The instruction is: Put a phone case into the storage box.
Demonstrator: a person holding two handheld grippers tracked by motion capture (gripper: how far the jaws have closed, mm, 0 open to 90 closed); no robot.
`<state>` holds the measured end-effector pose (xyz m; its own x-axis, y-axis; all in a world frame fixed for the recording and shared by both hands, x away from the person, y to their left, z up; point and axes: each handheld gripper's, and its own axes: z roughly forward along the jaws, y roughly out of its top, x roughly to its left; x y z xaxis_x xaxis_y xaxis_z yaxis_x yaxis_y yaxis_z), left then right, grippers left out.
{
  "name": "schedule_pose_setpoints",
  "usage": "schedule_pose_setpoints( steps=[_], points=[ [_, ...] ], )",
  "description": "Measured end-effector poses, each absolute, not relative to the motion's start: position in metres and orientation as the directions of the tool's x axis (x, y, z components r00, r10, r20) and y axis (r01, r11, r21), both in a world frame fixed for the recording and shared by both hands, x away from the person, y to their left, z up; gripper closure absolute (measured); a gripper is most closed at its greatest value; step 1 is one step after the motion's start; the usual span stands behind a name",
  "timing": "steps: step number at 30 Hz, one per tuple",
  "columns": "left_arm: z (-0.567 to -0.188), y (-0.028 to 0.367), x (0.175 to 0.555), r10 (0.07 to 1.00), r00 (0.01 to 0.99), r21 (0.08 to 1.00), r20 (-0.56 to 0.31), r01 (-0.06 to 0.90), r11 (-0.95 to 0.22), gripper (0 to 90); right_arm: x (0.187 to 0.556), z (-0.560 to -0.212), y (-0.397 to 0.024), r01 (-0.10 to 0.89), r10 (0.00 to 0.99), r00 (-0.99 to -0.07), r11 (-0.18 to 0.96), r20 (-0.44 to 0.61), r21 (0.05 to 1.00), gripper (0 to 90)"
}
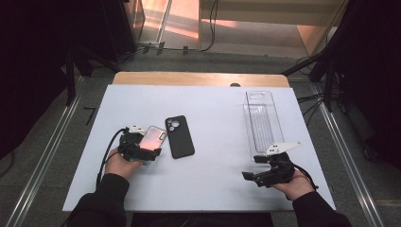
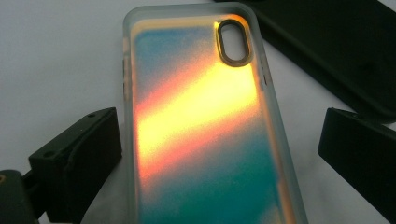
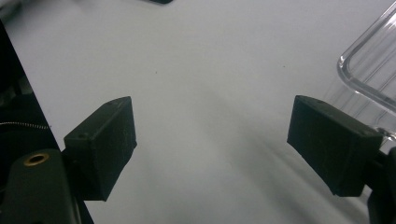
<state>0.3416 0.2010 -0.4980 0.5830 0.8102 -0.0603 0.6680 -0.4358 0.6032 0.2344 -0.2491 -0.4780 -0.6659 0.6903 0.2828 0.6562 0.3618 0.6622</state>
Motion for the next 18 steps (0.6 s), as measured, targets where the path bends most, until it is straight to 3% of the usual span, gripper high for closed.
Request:
schedule_pose_setpoints(
  steps=[5,10,13,18],
  points=[
    [-0.4994,0.1963,0.3371,0.806,0.591,0.594,0.039,0.635,-0.494,5.7,0.2343,-0.4779,-0.2489,0.658,0.692,-0.665,0.362,0.283,0.661,13.8],
    [-0.4999,0.1965,0.3363,0.815,0.578,0.604,0.035,0.638,-0.479,6.3,0.2342,-0.478,-0.2487,0.657,0.693,-0.665,0.364,0.279,0.661,13.8],
    [-0.4982,0.1992,0.336,0.82,0.571,0.614,0.035,0.635,-0.468,14.9,0.2341,-0.478,-0.2486,0.656,0.693,-0.664,0.362,0.28,0.662,13.8],
    [-0.4971,0.2008,0.337,0.813,0.582,0.608,0.028,0.635,-0.476,15.5,0.2342,-0.478,-0.2489,0.655,0.692,-0.666,0.364,0.278,0.662,13.8]
  ],
)
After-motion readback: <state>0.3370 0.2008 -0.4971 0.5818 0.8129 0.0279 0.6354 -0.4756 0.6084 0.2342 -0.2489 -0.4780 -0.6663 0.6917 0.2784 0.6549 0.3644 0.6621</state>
